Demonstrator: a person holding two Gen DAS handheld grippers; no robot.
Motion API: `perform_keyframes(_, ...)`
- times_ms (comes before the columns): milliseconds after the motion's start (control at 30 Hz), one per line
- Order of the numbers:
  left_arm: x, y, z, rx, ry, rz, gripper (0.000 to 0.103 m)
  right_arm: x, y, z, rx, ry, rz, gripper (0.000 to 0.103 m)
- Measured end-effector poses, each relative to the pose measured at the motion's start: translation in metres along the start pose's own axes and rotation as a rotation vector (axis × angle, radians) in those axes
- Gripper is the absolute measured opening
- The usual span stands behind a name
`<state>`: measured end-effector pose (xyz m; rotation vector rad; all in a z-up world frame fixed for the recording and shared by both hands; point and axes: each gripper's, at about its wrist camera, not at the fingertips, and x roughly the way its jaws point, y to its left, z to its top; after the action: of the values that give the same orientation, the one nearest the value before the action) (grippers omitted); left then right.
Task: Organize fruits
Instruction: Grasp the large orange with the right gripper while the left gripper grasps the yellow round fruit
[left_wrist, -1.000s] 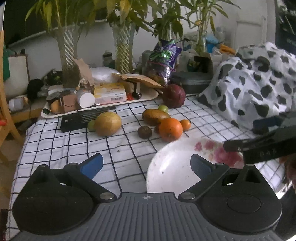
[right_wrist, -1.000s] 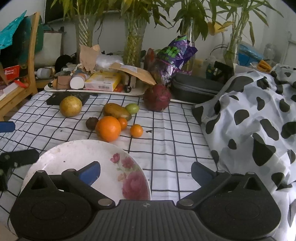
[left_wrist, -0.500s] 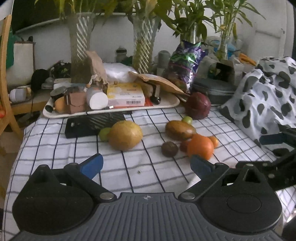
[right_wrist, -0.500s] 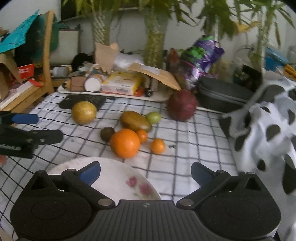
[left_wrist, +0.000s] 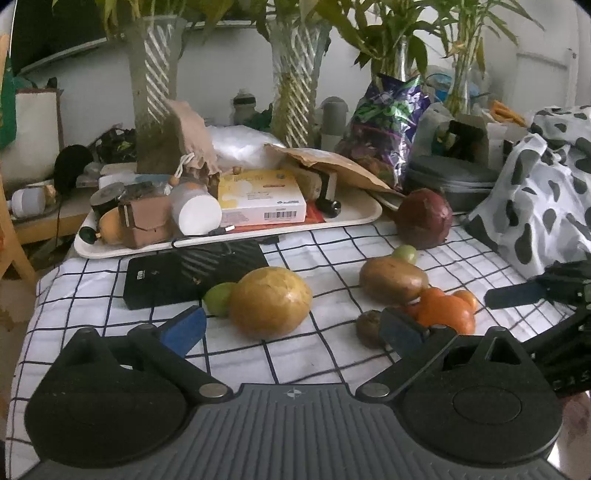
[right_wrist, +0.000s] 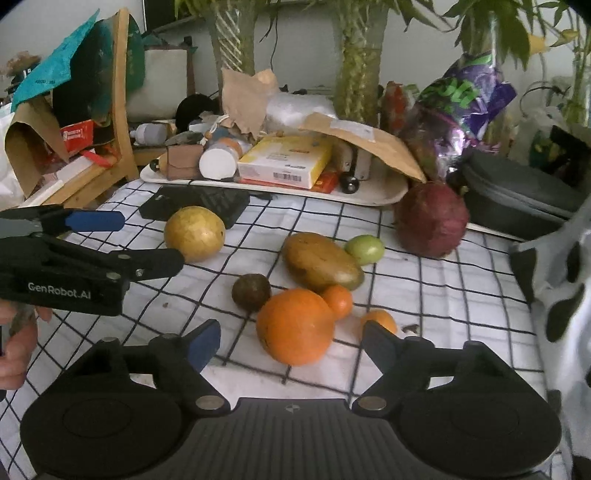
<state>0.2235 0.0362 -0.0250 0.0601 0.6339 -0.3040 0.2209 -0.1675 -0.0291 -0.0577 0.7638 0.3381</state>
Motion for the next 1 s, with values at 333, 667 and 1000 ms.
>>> perform_keyframes(333,0.014,0.012,0.005,-0.025,0.007,0.024,0.102,0.031,-0.003,0.006,0.021,0.085,0.003,0.058)
perform_keyframes(667,0.030,0.016,0.005,-0.093,0.002,0.000,0.097,0.012,-0.011,0.012,0.048,0.019,0.008,0.055)
perform_keyframes(1000,0.051,0.005,0.006,-0.106,0.048,0.076,0.077,-0.002,-0.023,0.017,0.057,-0.024,-0.010,0.055)
